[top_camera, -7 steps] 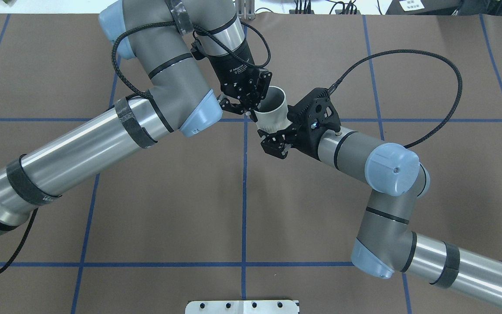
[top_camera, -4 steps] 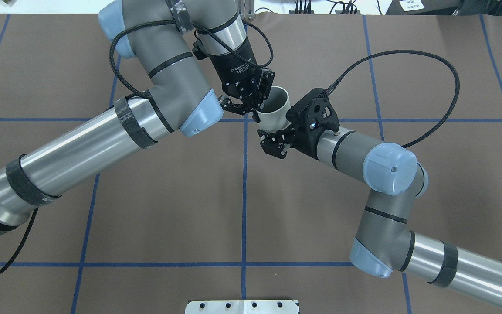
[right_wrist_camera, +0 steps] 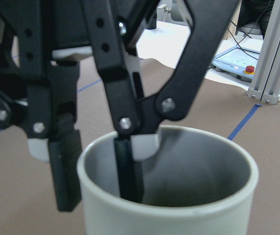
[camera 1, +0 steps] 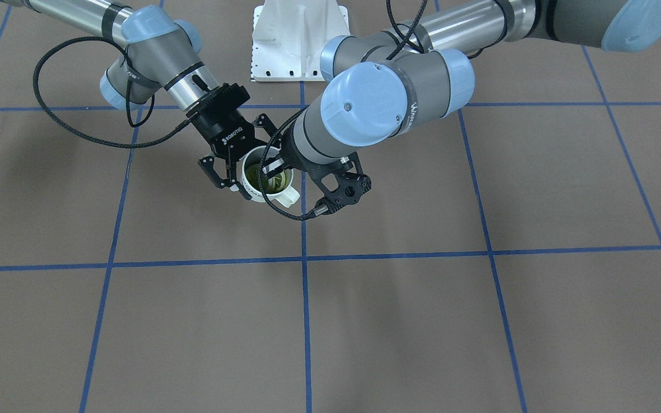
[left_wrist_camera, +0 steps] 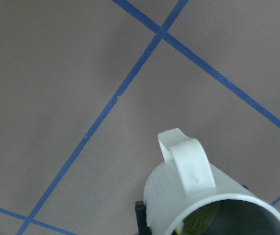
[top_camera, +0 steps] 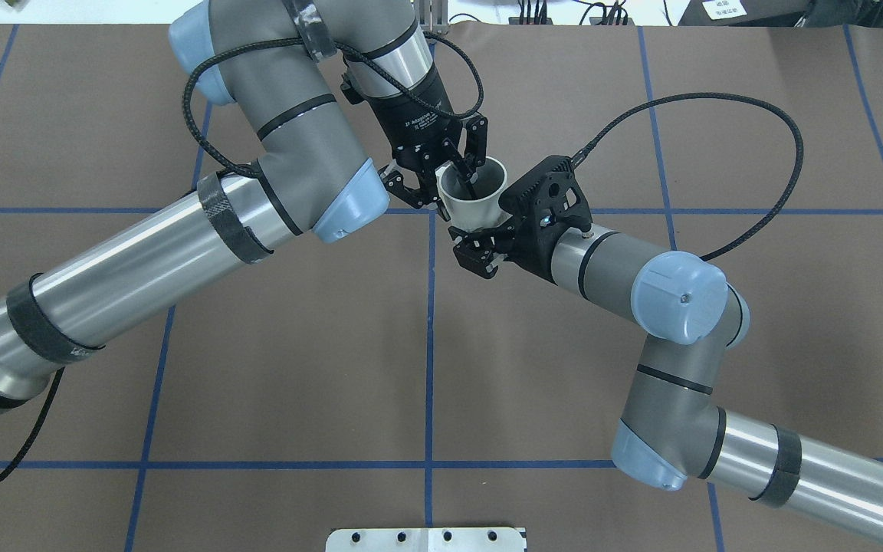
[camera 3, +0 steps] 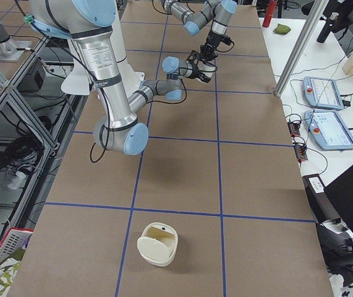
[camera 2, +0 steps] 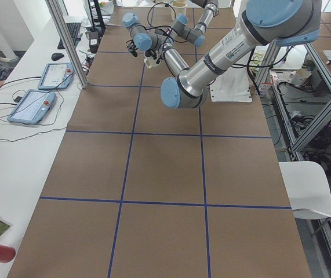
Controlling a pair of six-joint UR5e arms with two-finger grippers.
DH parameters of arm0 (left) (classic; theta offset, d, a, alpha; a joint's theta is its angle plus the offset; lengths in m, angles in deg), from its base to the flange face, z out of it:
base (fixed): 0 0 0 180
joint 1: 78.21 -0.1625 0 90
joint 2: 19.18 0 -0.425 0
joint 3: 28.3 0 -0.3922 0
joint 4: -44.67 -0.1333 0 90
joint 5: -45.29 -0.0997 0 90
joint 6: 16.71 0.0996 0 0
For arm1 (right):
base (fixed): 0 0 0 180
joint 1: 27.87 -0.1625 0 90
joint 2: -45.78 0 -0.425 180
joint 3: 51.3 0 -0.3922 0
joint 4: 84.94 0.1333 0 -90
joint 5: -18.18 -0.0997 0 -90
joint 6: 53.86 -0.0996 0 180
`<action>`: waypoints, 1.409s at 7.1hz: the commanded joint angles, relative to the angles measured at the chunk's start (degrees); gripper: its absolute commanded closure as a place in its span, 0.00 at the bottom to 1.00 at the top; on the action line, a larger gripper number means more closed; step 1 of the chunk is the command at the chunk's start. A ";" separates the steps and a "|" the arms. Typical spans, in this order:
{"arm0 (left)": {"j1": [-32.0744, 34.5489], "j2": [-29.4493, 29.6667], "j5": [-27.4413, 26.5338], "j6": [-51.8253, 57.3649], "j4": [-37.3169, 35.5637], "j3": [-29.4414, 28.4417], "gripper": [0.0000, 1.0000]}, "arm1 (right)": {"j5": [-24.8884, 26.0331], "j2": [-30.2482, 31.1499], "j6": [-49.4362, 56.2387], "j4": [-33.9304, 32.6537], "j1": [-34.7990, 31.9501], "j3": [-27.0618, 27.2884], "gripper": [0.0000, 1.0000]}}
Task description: Left arm hands cup to right arm to dump lemon
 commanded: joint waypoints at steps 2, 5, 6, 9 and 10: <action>3.48 -0.01 0.11 -0.08 0.46 2.09 0.00 | -0.15 0.67 -0.40 -0.11 -0.31 0.06 0.78; 8.94 -1.41 -1.38 1.75 0.90 3.51 0.00 | 0.03 6.10 -0.05 -0.11 -9.93 0.06 0.66; 8.95 -2.90 -2.17 3.07 0.90 3.68 0.00 | 0.03 9.26 -0.40 -0.02 -15.20 -0.12 0.66; 9.47 -3.44 -3.76 3.87 0.81 3.68 0.00 | 0.55 20.23 -0.49 1.03 -28.85 0.84 0.67; 9.82 -3.44 -3.76 3.87 0.81 3.68 0.00 | 0.29 28.02 -0.58 4.08 -30.79 4.15 0.67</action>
